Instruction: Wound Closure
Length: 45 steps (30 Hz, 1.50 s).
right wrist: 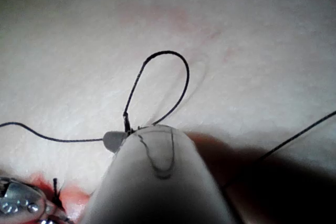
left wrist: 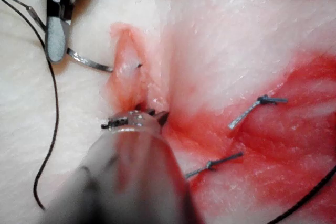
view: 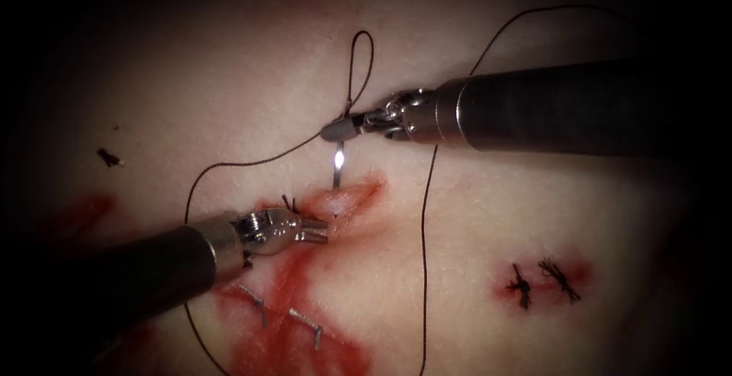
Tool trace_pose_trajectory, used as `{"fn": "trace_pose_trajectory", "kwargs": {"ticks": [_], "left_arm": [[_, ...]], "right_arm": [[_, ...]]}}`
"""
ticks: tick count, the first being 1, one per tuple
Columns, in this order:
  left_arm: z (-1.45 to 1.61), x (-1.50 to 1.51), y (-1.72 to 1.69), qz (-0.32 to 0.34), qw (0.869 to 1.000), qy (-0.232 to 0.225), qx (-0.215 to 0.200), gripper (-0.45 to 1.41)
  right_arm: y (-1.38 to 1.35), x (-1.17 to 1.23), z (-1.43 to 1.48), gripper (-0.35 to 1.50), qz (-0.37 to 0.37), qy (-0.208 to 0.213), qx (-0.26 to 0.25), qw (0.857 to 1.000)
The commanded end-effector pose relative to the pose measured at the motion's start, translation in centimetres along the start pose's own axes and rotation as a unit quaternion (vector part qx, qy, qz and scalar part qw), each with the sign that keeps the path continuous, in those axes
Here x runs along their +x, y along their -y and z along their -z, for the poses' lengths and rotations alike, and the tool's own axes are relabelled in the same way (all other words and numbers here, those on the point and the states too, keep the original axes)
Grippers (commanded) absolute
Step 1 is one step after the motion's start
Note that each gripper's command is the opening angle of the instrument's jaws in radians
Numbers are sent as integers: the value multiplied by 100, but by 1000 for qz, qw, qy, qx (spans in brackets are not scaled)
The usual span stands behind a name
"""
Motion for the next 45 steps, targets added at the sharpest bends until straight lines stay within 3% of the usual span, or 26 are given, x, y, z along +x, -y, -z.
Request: {"fn": "trace_pose_trajectory", "kwargs": {"ticks": [1,17,26,38,45], "left_arm": [[-9,2,-1,-2,1000,2,-4,22],[-9,0,-17,-5,999,19,-27,15],[-9,-1,-16,-6,999,19,-31,17],[-7,-1,-13,-2,999,19,-35,19],[-6,0,-12,-3,999,19,-33,19]], "right_arm": [[-7,2,-11,-35,2,-1,2,1000],[-11,-5,-18,-35,-35,7,30,999],[-13,-33,-31,-35,-78,16,48,996],[-4,-101,-52,-35,-97,43,72,992],[-8,-100,-51,-35,-96,37,64,993]]}}
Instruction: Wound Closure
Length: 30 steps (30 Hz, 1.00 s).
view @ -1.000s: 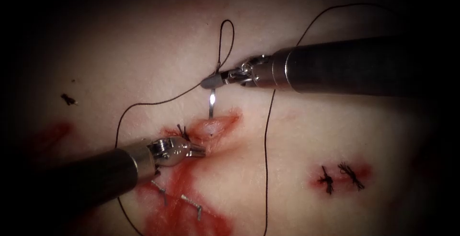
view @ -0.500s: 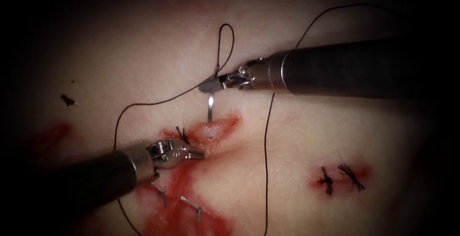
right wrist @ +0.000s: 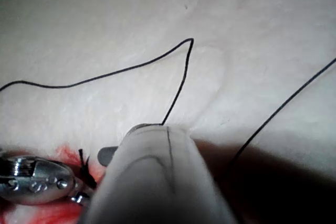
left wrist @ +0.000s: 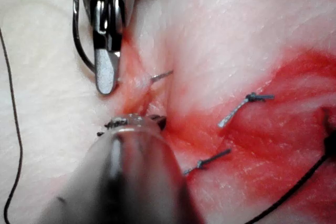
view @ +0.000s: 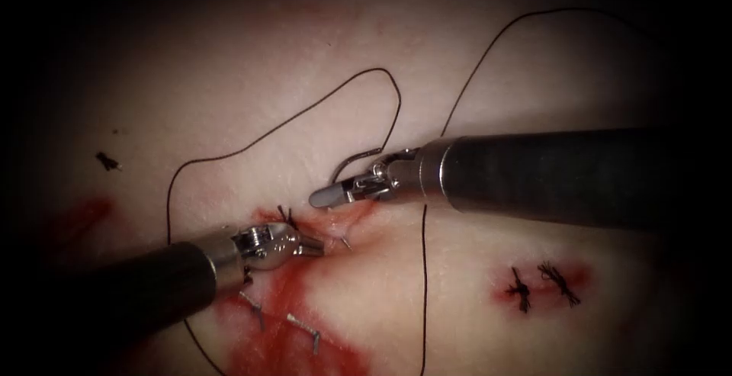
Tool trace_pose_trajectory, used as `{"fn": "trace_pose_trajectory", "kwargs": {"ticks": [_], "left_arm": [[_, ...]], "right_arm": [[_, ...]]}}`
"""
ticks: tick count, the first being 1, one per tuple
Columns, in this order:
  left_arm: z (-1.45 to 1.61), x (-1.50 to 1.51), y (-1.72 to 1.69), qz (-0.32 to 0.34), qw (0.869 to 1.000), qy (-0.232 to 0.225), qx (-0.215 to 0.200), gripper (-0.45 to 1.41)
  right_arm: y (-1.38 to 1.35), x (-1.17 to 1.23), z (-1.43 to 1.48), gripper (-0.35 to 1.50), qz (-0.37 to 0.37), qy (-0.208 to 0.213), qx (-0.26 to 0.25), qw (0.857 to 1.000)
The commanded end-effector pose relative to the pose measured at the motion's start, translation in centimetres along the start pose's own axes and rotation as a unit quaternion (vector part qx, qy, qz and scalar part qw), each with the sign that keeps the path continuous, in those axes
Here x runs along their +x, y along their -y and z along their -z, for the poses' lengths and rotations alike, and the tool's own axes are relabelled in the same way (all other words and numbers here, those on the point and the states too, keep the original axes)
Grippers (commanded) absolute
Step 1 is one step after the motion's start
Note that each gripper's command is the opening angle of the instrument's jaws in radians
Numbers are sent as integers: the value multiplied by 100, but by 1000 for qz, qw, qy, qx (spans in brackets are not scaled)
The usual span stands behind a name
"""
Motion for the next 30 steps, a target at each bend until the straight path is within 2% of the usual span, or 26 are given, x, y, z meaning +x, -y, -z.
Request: {"fn": "trace_pose_trajectory", "kwargs": {"ticks": [1,4,7,12,15,17,18,20,21,22,24,26,30], "left_arm": [[-8,2,2,0,1000,-1,0,19],[-8,2,3,-1,1000,-1,-1,19],[-8,1,4,-1,1000,0,1,19],[-8,2,4,-1,1000,0,1,19],[-8,2,4,-1,1000,0,1,19],[-9,3,4,-1,1000,0,1,19],[-9,3,4,-1,1000,0,1,19],[-9,3,3,-1,1000,0,1,19],[-9,3,3,-1,1000,0,1,19],[-9,2,3,-1,1000,0,1,19],[-8,2,3,-2,1000,0,1,19],[-8,2,3,-2,1000,0,1,17],[-7,2,2,-2,1000,0,0,17]], "right_arm": [[-7,5,-6,-35,0,-1,-1,1000],[-11,4,-4,-35,-1,2,-11,1000],[-12,5,0,-35,-2,-6,-42,999],[-8,17,8,-35,-8,-21,-38,999],[2,41,9,-35,66,-68,-46,994],[10,60,9,-35,147,-111,-39,982],[14,72,9,-3,195,-140,-23,971],[19,88,8,89,243,-182,3,953],[21,98,8,120,283,-208,4,936],[23,105,7,133,301,-224,3,927],[24,118,9,146,335,-251,6,908],[23,125,12,148,355,-259,7,899],[16,139,25,148,415,-266,-8,870]]}}
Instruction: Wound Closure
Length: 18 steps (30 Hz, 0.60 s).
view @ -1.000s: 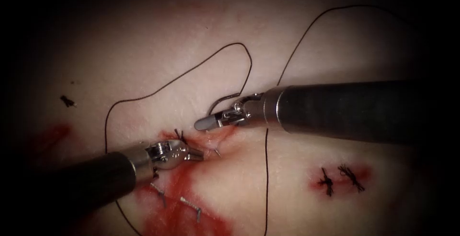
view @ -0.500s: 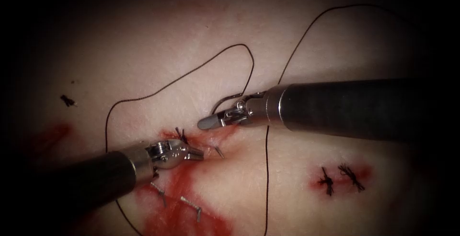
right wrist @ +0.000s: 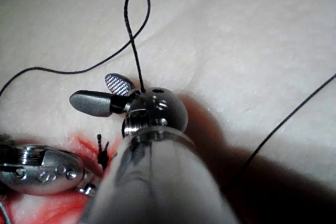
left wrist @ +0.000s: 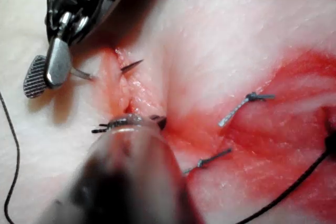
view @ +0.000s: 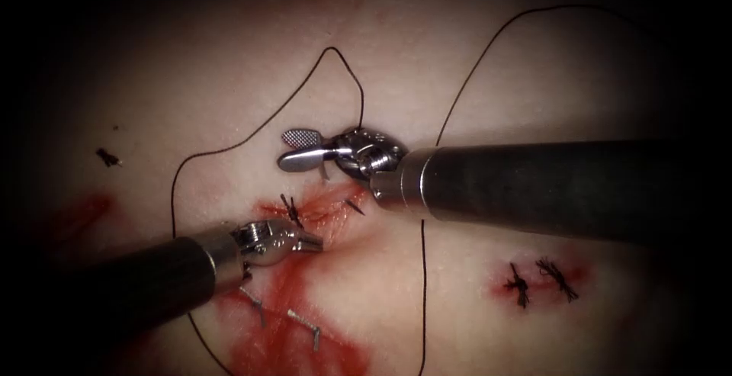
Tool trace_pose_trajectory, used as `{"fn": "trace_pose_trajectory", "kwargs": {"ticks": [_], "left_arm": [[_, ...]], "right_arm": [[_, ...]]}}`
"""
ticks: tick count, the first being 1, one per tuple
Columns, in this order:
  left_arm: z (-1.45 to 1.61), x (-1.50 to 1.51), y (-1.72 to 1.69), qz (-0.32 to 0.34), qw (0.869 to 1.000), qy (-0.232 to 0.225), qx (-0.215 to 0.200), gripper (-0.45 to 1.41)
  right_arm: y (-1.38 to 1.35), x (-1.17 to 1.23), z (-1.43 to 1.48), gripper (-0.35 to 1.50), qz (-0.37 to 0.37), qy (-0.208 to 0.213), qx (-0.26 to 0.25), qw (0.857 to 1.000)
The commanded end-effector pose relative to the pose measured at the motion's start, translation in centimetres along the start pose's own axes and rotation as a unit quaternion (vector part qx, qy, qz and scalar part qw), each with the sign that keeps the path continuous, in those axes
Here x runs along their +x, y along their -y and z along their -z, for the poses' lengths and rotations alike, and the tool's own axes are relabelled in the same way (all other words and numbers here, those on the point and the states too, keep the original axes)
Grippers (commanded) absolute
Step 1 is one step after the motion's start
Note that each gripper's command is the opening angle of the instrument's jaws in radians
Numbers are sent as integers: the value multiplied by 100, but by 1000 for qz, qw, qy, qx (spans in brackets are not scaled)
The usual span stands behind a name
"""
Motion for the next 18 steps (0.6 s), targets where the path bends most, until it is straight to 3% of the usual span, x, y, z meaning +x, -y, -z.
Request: {"fn": "trace_pose_trajectory", "kwargs": {"ticks": [1,6,8,14,18], "left_arm": [[-7,2,2,-1,1000,-1,-1,17],[-7,2,2,-1,1000,-1,-2,17],[-6,2,2,-1,1000,0,0,17],[-6,2,2,-1,1000,0,-1,17],[-6,2,2,-1,1000,0,-1,15]], "right_arm": [[-12,-3,-1,148,24,-1,-2,1000],[-30,10,15,148,83,1,8,996],[-40,14,26,148,124,18,49,991],[-38,0,40,148,234,39,153,959],[-22,-3,41,148,273,12,192,943]]}}
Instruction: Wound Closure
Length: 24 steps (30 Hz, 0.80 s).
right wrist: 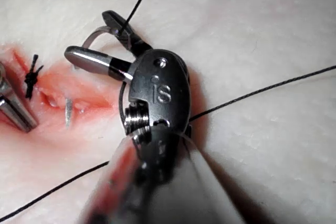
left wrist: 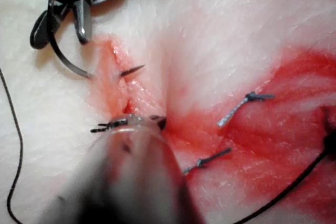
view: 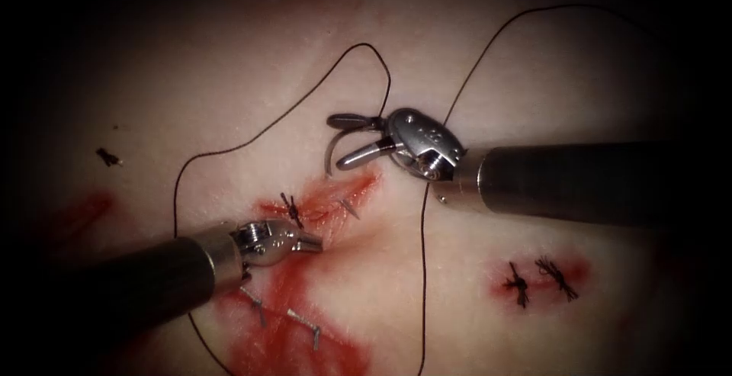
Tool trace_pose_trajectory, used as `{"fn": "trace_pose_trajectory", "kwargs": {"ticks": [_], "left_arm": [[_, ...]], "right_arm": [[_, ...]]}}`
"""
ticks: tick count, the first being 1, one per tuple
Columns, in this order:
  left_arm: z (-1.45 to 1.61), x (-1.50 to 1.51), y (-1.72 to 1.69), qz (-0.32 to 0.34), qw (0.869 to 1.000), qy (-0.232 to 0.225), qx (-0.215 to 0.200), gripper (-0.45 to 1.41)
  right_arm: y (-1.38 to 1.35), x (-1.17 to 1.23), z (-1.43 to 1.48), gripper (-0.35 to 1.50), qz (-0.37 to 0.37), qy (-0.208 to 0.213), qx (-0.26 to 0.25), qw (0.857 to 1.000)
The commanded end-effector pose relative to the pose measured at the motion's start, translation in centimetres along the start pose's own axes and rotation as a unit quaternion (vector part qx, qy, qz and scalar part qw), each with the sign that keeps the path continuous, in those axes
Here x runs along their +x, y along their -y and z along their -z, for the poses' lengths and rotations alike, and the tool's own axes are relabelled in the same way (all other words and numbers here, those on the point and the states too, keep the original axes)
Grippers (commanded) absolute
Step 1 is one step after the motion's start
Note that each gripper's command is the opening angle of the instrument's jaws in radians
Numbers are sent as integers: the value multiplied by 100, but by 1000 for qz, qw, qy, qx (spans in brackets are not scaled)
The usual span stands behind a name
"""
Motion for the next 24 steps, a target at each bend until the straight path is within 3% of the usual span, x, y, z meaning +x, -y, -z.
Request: {"fn": "trace_pose_trajectory", "kwargs": {"ticks": [1,6,14,24], "left_arm": [[-8,2,2,-1,1000,0,0,15],[-9,1,2,-1,1000,0,0,15],[-8,1,2,2,1000,0,-1,15],[-8,1,1,2,1000,0,-1,15]], "right_arm": [[6,-5,-9,148,7,-17,6,1000],[4,8,-12,148,38,-63,14,997],[-15,11,-7,148,80,-71,5,994],[-21,4,-7,123,94,-60,39,993]]}}
